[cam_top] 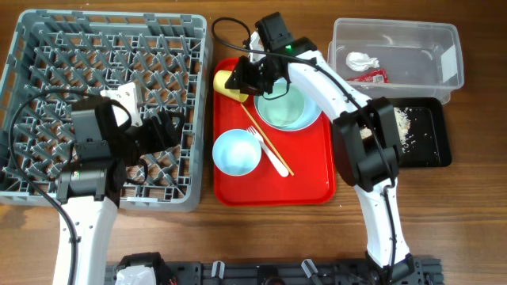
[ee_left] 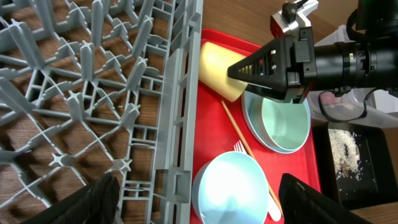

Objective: Sort waste into correct bins and load items into the dishwasher rack

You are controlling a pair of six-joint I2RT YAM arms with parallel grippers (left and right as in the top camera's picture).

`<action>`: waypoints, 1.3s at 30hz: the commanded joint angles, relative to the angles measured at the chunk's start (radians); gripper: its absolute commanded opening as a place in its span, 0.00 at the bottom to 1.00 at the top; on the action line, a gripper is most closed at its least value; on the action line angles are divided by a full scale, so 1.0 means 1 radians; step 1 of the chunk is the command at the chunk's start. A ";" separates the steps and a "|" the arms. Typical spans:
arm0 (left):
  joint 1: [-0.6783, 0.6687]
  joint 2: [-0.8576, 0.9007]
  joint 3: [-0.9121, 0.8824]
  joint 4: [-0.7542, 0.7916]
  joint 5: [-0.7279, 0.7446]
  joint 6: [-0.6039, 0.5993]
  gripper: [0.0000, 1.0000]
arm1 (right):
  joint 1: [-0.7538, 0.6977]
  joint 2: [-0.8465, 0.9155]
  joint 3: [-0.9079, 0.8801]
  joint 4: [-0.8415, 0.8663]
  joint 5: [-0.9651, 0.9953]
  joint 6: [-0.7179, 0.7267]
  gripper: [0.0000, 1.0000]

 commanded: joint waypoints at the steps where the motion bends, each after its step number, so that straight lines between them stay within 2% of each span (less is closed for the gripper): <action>1: 0.005 -0.013 0.014 0.001 -0.010 0.010 0.83 | 0.011 0.021 0.013 0.008 0.023 0.035 0.20; 9: 0.005 -0.013 0.014 0.001 -0.010 0.009 0.83 | 0.011 0.021 0.013 0.021 0.102 0.056 0.04; 13: 0.005 -0.013 0.014 0.001 -0.010 0.009 0.83 | 0.007 0.009 0.016 0.017 0.050 -0.023 0.04; 17: 0.005 -0.013 0.014 0.001 -0.010 0.009 0.86 | 0.004 -0.078 0.016 -0.074 0.134 -0.110 0.04; 21: 0.005 -0.013 0.014 0.002 -0.010 0.009 0.89 | 0.003 -0.237 0.016 -0.180 0.235 -0.209 0.04; 27: 0.005 -0.013 0.014 0.003 0.017 0.009 0.94 | -0.004 -0.419 0.016 -0.304 0.255 -0.235 0.05; 30: 0.005 -0.013 0.014 0.047 0.168 0.009 1.00 | -0.049 -0.488 0.016 -0.383 0.152 -0.233 0.04; 32: 0.005 -0.013 0.014 0.090 0.290 0.010 1.00 | -0.087 -0.501 0.016 -0.422 0.028 -0.269 0.04; 35: 0.005 -0.008 0.014 0.186 0.512 0.009 1.00 | -0.139 -0.502 0.013 -0.516 -0.210 -0.424 0.04; 39: 0.005 0.003 0.014 0.231 0.651 0.009 1.00 | -0.189 -0.502 0.013 -0.684 -0.251 -0.550 0.04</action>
